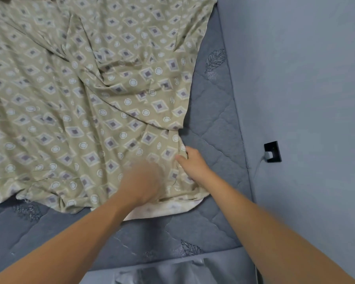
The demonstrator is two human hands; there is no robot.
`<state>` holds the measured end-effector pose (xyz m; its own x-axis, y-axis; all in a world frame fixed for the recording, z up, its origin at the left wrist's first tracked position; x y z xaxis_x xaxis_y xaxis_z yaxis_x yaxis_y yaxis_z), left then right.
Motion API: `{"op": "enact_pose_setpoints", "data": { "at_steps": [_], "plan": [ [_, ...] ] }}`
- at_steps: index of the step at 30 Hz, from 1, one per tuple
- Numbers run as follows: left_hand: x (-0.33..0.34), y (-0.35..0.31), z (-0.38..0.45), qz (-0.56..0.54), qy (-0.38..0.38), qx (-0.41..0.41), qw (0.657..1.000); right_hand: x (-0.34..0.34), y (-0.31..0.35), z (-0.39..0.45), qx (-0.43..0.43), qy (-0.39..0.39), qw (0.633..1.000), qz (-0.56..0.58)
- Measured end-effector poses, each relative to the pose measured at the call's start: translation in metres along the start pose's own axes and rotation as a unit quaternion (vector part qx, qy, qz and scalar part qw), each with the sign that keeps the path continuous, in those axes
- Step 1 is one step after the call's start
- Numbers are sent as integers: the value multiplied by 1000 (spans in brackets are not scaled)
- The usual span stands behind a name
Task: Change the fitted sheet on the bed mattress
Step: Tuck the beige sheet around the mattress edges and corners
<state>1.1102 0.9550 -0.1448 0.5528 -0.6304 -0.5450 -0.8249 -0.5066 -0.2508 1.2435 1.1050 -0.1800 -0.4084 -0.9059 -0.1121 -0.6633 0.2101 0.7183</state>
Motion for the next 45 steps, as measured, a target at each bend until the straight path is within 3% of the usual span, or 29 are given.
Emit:
{"op": "enact_pose_setpoints", "data": {
  "at_steps": [2,7,10,14,16,22,26,29,32,34,40,43,45],
  "plan": [
    [-7,-7,3,1,-9,4,1000,-13,-19,-27,-17,-31,999,0],
    [-27,-53,18,34,-31,38,998,-73,-97,-111,50,-230,970,-61],
    [-38,-90,34,53,-60,54,995,-85,-107,-114,73,-193,975,-83],
    [-57,-129,58,101,-155,97,978,-104,-86,-80,73,-150,983,82],
    [-71,-138,74,141,-181,87,969,-112,-78,-60,79,-129,983,106],
    [-106,-114,126,188,-119,-36,974,-105,-85,-50,33,28,996,77],
    [-124,-107,133,194,-123,-3,973,-131,-108,-77,-12,-85,993,86],
    [-144,-108,122,150,-193,101,964,-141,-111,-100,4,-174,961,214],
    [-158,-111,104,98,-253,234,934,-138,-95,-103,2,-151,958,243],
    [-162,-110,94,106,-257,267,923,-134,-72,-81,-6,-144,969,202],
    [-168,-76,93,73,-266,229,933,-99,10,25,-19,-87,991,95],
    [-183,-57,93,54,-288,203,934,-78,22,52,27,-59,995,75],
    [-196,-44,94,66,-309,174,933,-78,19,48,22,-79,992,93]
  ]
}}
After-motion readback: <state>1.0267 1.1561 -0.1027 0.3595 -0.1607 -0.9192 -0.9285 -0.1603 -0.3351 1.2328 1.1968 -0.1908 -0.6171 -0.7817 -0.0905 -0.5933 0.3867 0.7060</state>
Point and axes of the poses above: each hand's wrist, its own z-axis towards the middle knuckle, its own x-axis out of the palm, y = z × x, the point moved 2 cm from there along z, towards the middle knuckle, and after that the axes turned 15 degrees about y, right-handed, at the moved point
